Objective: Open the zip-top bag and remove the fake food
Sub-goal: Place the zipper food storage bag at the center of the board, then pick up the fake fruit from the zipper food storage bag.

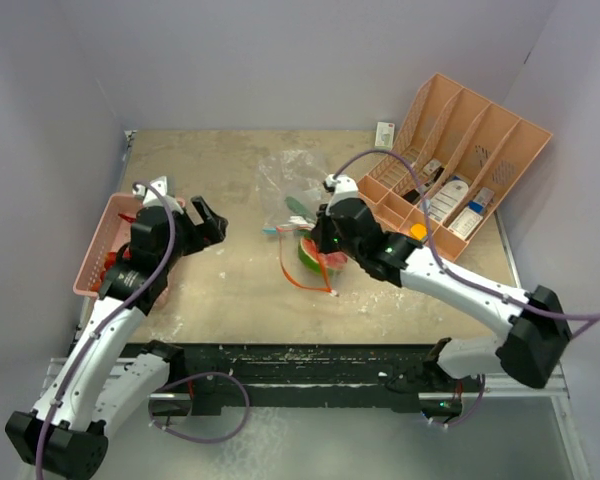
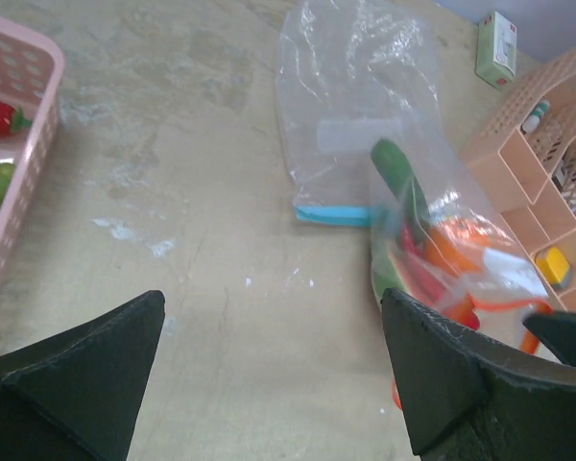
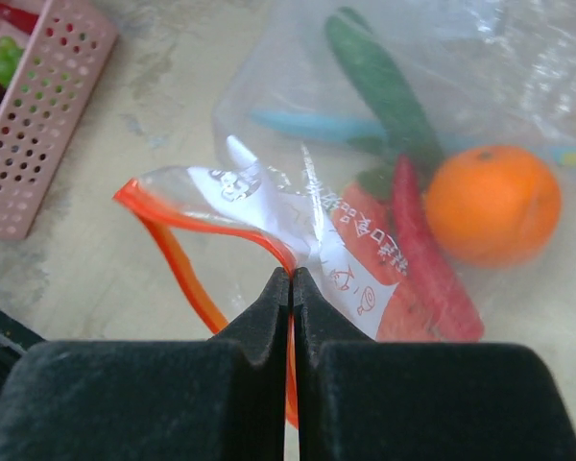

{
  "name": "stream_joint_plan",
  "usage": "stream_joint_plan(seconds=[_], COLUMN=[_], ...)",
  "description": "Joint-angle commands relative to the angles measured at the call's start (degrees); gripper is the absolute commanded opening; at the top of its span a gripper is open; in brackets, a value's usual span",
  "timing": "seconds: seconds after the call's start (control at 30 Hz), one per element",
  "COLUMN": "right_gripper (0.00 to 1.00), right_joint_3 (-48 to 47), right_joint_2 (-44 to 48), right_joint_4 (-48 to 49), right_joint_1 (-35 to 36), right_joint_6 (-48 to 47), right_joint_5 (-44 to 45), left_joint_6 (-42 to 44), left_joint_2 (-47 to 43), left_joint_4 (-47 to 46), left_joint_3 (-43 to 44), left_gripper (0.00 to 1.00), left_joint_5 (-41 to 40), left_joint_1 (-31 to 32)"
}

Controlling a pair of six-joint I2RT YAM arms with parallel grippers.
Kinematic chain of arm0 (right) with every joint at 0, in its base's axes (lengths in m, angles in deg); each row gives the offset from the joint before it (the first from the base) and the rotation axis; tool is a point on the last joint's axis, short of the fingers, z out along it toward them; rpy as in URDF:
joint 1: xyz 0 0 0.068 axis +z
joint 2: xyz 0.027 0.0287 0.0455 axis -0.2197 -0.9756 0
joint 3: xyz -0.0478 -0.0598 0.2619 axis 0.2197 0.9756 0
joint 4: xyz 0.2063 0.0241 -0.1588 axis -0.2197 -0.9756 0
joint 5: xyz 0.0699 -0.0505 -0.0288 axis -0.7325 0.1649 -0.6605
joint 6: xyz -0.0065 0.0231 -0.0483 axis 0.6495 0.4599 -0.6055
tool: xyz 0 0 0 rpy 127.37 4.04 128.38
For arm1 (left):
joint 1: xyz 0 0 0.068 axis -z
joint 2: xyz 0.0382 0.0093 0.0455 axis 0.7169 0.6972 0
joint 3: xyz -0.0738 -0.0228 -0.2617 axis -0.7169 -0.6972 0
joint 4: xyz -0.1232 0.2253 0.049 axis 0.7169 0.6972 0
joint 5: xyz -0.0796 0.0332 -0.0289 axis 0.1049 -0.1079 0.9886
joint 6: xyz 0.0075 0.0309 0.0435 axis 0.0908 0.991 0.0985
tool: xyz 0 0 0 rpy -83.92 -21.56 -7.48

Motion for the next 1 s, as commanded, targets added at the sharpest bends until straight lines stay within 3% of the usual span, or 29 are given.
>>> stream_joint_plan(seconds=[0.0, 0.2, 0.4, 0.5, 0.63, 0.8, 0.97], right_gripper=[0.0, 0.03, 0.61, 0.73, 0.75, 0.62, 0.69], right_joint_3=[-7.5, -16.2, -16.5, -14.2, -9.5, -5.6, -4.4], right_joint_2=[-7.5, -17.3, -16.0, -12.4, -7.5, -6.9, -8.9], right_joint_4=[4.5, 4.5, 2.3, 1.7, 3.0, 3.6, 3.9], right_joint_1=[3.1, 3.6, 3.4, 3.1, 1.2, -2.5, -5.2], right_joint_6=[-0.7, -2.0, -2.9, -3.7, -3.3, -2.1, -3.3], right_joint_5=[-0.5, -3.3, -2.1, 0.1, 0.4, -3.0, -2.6], left_joint_6=[-2.3, -2.7, -6.4, -9.4, -13.4, -14.7, -16.3], left_joint_2=[-3.5, -4.8, -5.7, -6.7, -5.7, -0.6, 8.6], left_joint_4=[0.7, 3.9, 1.4, -2.6, -8.3, -16.0, -27.2], left_joint_3=[-3.3, -4.0, -9.2, -14.0, -18.9, -21.6, -21.2], left_gripper=[0.95, 0.88, 0.71, 0.64, 0.56, 0.49, 0.47], left_joint_5=[4.4, 4.2, 11.5, 15.0, 17.6, 16.6, 15.7], left_joint_1=[0.5, 0.5, 0.6, 0.9, 2.8, 8.4, 13.7])
